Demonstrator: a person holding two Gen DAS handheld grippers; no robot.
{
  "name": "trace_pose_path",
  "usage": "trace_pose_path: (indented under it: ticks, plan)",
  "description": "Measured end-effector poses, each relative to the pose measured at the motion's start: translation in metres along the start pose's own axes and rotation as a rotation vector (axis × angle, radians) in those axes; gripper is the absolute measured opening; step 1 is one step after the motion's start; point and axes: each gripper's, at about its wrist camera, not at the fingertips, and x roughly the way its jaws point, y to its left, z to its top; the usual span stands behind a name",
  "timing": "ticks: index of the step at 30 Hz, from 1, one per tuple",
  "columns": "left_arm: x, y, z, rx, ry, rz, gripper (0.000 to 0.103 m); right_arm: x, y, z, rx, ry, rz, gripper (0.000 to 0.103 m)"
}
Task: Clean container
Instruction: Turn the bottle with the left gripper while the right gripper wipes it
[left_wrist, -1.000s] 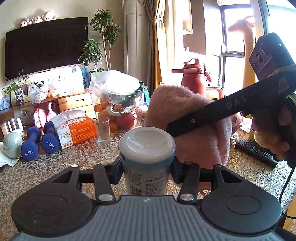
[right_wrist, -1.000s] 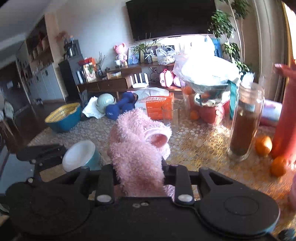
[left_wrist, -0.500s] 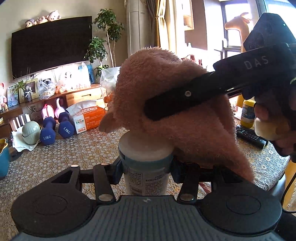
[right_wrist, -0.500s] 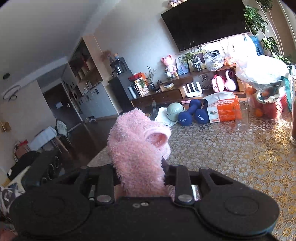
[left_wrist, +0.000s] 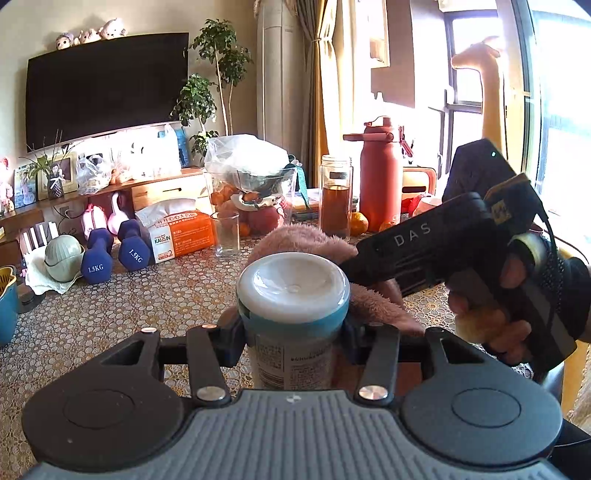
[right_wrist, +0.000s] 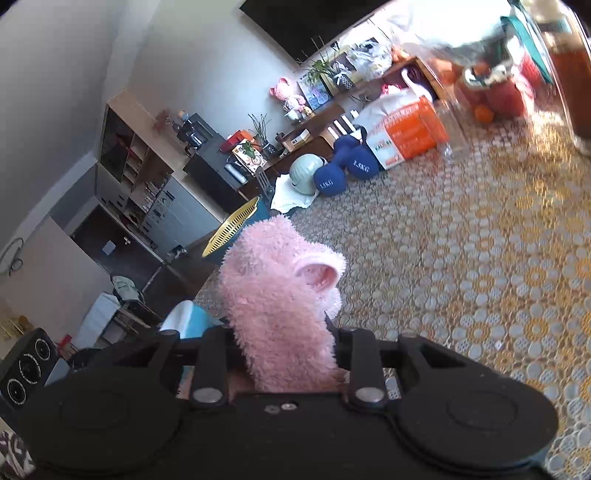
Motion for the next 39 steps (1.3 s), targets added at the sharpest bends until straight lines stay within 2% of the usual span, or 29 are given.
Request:
trace_pose_path:
  ticks: [3,6,10,13,16,19,22,26,30,35,39]
  plan:
    - [0.002,0.002,0.001,-0.008,0.001,-0.005,0.049,0.008,-0.020,-0.006,0.079,0.015,0.036,0.028]
    - [0.002,0.002,0.001,-0.007,0.001,-0.004,0.049,0.014,-0.029,-0.014,0.085,0.047,0.002,0.028]
    - [0.003,0.002,0.001,0.000,0.003,-0.002,0.049,0.009,-0.012,-0.021,-0.089,0.091,-0.117,0.028]
    - [0.003,0.002,0.003,-0.010,0.010,0.006,0.049,0.006,0.018,-0.028,-0.327,0.160,-0.227,0.028]
    - [0.001,-0.003,0.003,0.002,0.014,0.018,0.049,0.001,0.044,-0.044,-0.535,0.206,-0.297,0.028]
    - [0.000,-0.008,0.003,0.011,0.018,0.032,0.049,-0.013,0.059,-0.049,-0.605,0.193,-0.353,0.028]
    - [0.000,-0.012,0.003,0.014,0.020,0.049,0.049,-0.036,0.065,-0.043,-0.585,0.114,-0.400,0.028]
    - [0.000,-0.018,0.004,0.020,0.024,0.067,0.049,-0.069,0.083,-0.031,-0.569,-0.009,-0.395,0.028]
    - [0.002,-0.020,0.005,0.019,0.028,0.078,0.049,-0.083,0.113,-0.018,-0.606,-0.088,-0.350,0.028]
    - [0.004,-0.020,0.006,0.013,0.033,0.087,0.049,-0.071,0.152,-0.010,-0.694,-0.124,-0.282,0.028]
    - [0.004,-0.022,0.007,0.018,0.038,0.090,0.049,-0.046,0.171,-0.012,-0.761,-0.091,-0.245,0.028]
